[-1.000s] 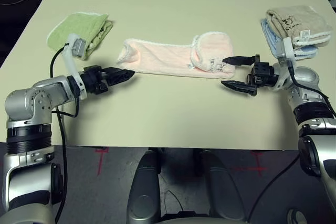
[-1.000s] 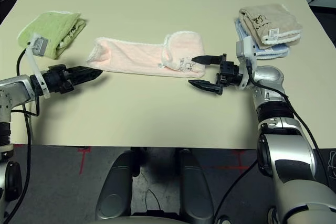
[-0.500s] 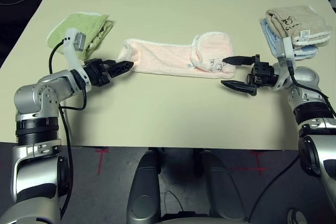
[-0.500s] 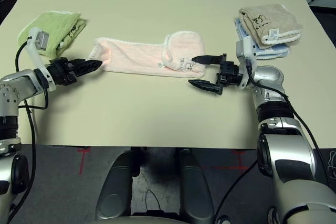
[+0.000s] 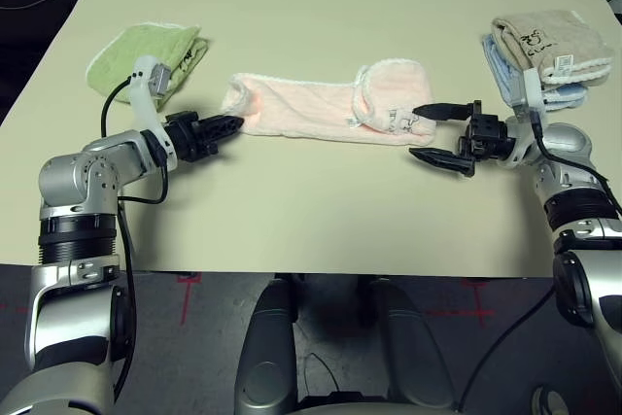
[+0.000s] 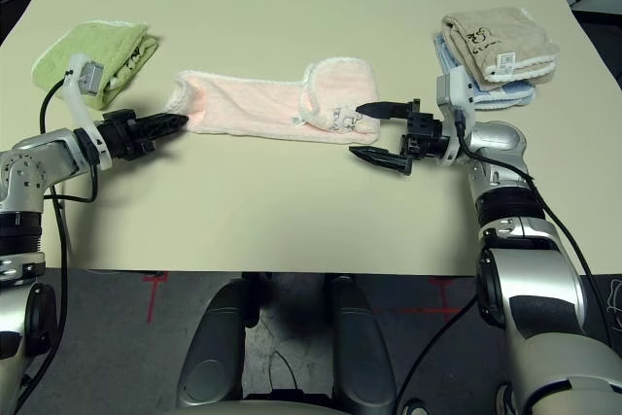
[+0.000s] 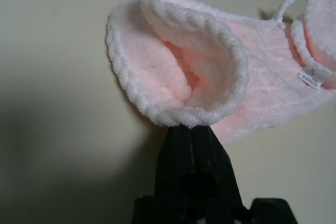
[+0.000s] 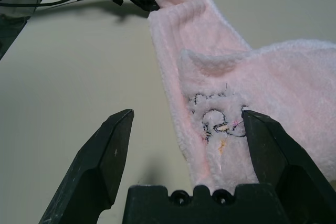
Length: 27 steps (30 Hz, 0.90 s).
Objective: Fold the towel and set it aside.
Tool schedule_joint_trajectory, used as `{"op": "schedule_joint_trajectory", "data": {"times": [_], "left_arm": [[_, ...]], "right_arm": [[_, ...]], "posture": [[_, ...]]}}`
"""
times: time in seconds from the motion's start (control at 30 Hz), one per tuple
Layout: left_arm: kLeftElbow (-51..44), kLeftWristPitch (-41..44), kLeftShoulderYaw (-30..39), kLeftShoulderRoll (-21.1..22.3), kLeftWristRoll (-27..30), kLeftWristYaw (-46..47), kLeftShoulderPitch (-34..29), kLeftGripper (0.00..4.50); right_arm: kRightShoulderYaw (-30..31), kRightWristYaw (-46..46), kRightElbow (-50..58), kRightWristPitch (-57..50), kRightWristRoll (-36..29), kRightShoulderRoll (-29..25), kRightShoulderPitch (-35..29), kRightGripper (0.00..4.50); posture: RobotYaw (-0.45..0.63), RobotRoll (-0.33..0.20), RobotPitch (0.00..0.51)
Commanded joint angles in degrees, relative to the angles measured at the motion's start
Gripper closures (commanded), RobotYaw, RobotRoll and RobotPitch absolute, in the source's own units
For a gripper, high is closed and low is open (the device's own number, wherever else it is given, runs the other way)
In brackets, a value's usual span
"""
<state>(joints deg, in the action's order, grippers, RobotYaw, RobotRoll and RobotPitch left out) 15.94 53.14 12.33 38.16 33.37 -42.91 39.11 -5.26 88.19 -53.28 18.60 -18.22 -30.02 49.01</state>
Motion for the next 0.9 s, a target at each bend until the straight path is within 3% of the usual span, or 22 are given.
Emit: {"op": "schedule_joint_trajectory", "data": {"times": [0.03,0.2,0.67,0.9], "left_arm": [[1.0,0.5,0.8,-0.6,-0.2,1.1,0.2,4.47],[0.8,1.2,1.9,-0.3,0.2,2.1,0.3,4.47],[-2.5,0.2,3.4,10.6,0.0,-1.9,-0.5,4.47],[-12.9,5.8,5.0,10.9,4.5,-2.5,-5.9,4.47]], "right_arm": [[-0.3,0.0,0.6,0.7,0.4,-0.7,-1.0,0.00],[-0.3,-0.2,0.5,0.6,0.5,-0.7,-0.8,0.00],[-0.4,-0.9,-0.3,0.8,0.7,-1.1,-0.4,0.00],[-0.3,-1.2,-1.0,1.3,0.9,-0.9,0.3,0.00]], "posture": [[0.07,0.000,0.273],[0.07,0.000,0.267],[0.08,0.000,0.262],[0.08,0.000,0.265]]}}
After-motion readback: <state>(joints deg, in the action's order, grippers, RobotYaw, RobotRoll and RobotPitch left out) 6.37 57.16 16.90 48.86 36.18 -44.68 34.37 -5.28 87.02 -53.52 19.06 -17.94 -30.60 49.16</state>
